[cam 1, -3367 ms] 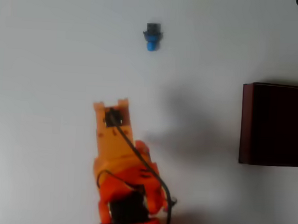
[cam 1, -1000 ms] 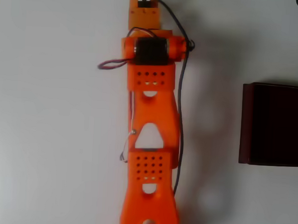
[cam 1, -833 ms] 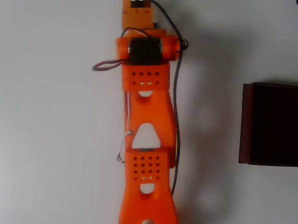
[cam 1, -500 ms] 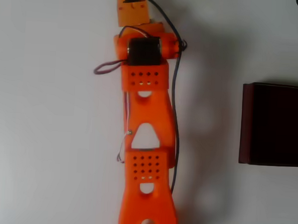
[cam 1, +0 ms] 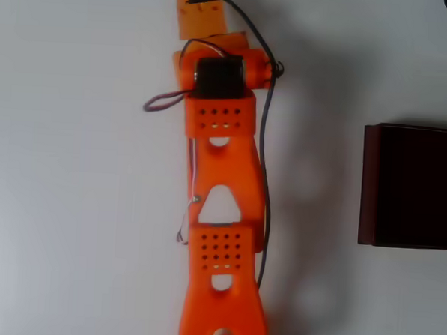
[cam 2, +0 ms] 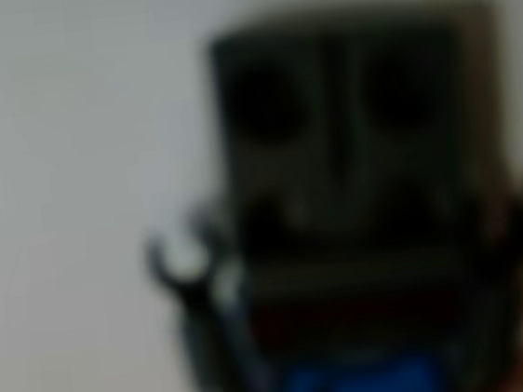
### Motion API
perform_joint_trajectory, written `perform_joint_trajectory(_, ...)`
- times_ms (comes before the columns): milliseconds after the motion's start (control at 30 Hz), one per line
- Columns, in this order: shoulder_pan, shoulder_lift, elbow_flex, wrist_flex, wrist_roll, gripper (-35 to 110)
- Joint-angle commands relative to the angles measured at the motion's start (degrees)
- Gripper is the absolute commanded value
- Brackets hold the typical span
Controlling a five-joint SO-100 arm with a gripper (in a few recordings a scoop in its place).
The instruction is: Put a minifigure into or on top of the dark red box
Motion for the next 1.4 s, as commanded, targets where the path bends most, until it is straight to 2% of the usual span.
perform_joint_trajectory(0,0.18,5.27,-1.85,5.1,-2.9,0)
perform_joint_trajectory(167,7.65,16.52,-1.23,8.96,-20.48,0)
perform_joint_trajectory(367,18.02,36.65,19.42,9.05,-37.44,0)
perform_joint_trajectory(600,33.13,45.18,33.66,8.96,-51.24,0)
perform_joint_trajectory(867,44.21,43.51,35.33,8.88,-58.1,0)
perform_joint_trajectory(1200,47.9,31.46,32.78,8.88,-58.36,1)
perform_joint_trajectory(1267,48.16,31.2,34.01,8.88,-56.95,9)
perform_joint_trajectory(1367,48.25,33.05,35.42,8.88,-56.95,14)
